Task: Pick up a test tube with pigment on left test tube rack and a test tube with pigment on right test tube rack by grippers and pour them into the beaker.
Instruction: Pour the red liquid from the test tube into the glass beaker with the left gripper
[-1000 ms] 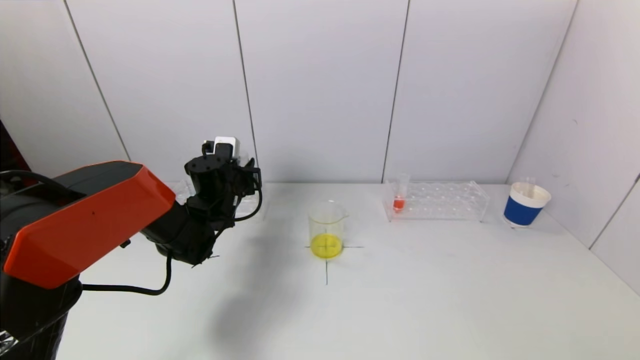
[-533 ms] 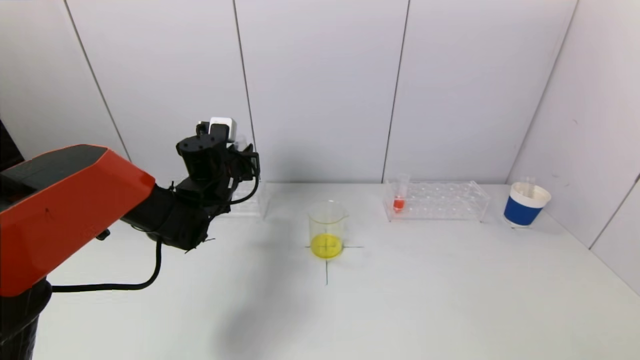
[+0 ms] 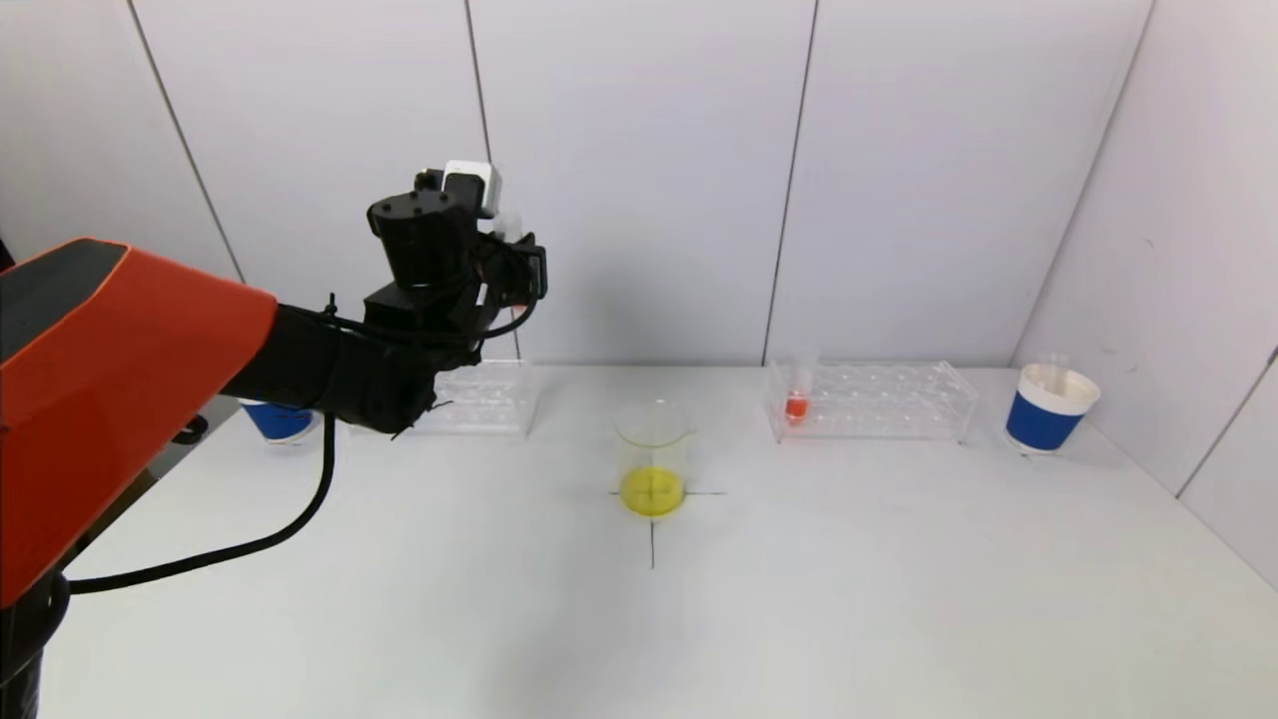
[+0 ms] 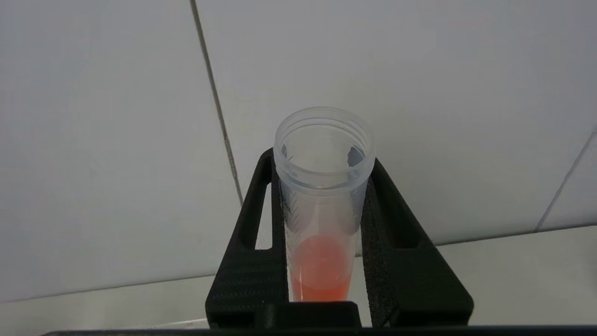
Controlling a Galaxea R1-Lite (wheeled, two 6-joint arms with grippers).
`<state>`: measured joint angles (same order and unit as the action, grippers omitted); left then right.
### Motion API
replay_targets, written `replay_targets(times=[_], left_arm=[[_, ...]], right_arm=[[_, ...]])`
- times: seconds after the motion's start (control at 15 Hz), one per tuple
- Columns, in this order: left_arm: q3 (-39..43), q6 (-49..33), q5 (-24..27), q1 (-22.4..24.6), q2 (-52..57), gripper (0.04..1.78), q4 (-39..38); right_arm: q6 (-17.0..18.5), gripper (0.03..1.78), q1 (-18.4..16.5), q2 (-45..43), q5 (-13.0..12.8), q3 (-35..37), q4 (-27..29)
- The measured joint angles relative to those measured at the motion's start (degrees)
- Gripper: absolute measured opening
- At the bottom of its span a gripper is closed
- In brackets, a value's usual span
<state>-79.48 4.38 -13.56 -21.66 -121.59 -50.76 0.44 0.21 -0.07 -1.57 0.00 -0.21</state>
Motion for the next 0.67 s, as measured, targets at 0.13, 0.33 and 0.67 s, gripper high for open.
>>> replay_targets(times=[0.13, 0.33, 0.67], left_arm=[[-3.32, 0.22, 1.95, -1.38, -0.02, 0.46, 4.43], [-6.64, 3.19, 6.95, -2.36, -0.82, 0.46, 7.5], [-10.86, 8.98, 15.53, -2.95, -4.35, 0.46, 7.44]], right_arm=[[0.0, 1.77, -0.05, 0.0, 0.01, 0.0, 0.02], [0.0, 1.77, -0.02, 0.0, 0.01, 0.0, 0.0], [0.0, 1.77, 0.01, 0.0, 0.0, 0.0, 0.02]])
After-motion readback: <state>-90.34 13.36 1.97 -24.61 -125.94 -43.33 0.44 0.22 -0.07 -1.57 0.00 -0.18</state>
